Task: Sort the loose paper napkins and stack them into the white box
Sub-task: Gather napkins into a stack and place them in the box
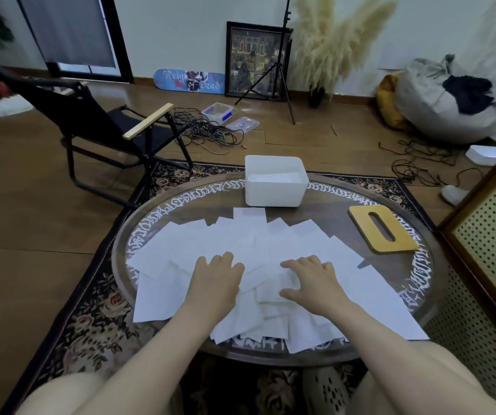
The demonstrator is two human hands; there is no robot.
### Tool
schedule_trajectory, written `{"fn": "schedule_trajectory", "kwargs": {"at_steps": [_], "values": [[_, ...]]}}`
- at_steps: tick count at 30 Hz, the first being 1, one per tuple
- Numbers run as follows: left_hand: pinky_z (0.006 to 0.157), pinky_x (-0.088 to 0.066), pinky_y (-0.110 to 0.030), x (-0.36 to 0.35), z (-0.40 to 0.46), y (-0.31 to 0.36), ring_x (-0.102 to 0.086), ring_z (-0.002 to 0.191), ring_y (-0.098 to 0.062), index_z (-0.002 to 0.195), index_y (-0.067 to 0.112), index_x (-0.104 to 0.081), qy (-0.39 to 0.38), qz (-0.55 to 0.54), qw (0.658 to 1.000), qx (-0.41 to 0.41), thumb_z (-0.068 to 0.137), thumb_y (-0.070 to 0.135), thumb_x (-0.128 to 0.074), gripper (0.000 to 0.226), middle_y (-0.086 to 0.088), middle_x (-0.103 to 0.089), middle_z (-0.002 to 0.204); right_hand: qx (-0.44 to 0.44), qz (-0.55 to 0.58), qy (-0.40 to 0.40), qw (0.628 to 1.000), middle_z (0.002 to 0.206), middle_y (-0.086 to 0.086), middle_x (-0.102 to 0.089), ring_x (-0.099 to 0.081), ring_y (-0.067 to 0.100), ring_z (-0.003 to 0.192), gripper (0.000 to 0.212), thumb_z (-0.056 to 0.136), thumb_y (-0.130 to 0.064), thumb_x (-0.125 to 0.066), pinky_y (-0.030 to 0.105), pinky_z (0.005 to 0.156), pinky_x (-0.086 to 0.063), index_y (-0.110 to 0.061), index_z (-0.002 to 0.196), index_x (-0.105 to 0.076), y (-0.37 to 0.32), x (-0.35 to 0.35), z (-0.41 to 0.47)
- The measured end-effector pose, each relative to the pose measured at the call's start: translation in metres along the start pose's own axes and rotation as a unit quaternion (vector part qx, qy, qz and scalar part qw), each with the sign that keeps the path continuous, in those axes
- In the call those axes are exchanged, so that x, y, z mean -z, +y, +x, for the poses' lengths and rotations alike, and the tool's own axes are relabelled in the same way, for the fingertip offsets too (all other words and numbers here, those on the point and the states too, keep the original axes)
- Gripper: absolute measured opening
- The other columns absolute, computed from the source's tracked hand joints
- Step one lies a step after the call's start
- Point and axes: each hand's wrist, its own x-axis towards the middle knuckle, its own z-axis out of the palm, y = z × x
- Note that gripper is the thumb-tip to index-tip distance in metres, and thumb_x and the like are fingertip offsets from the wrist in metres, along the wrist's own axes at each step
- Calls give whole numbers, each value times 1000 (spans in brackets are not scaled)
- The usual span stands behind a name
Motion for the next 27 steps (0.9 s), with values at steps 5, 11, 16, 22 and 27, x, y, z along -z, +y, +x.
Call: {"fn": "schedule_trajectory", "kwargs": {"at_steps": [5,11,16,22,27], "values": [[73,-40,-36,3,2,10,-59,85,-24,100,18,-63,-62,-5,998,-7,74,23,-75,30,-4,-56,103,-11,-33,-16,999,142,-1,-39,-32,22,132,75,85,-60,-55,36,104,-24,-26,146,-29,1,-7,9],[85,-31,-35,-1,14,11,-49,111,-26,127,17,-47,-63,-11,998,3,97,25,-46,31,-4,-45,126,-12,-65,-19,998,143,1,-37,-39,25,127,76,85,-58,-54,37,102,-26,-24,147,-25,2,-12,19],[84,-31,-33,-2,17,12,-50,109,-24,128,18,-47,-57,-27,998,-3,97,26,-47,33,-2,-47,124,-14,-62,15,998,137,-1,-43,-44,21,122,61,90,-47,-50,36,96,-28,-25,144,-32,9,-13,22],[84,-31,-35,-4,18,19,-50,110,-25,129,18,-45,-78,-25,996,-16,96,29,-49,35,-3,-46,125,5,-53,-16,998,131,-3,-37,-36,19,123,84,72,-69,-61,36,97,-24,-25,138,-34,14,-19,13],[86,-32,-35,-4,21,23,-50,111,-25,130,18,-45,-85,-28,996,-21,95,27,-49,36,-3,-46,125,36,-19,19,999,115,-8,-43,-42,15,112,51,81,-55,-58,32,91,-23,-26,122,-46,20,-18,6]]}}
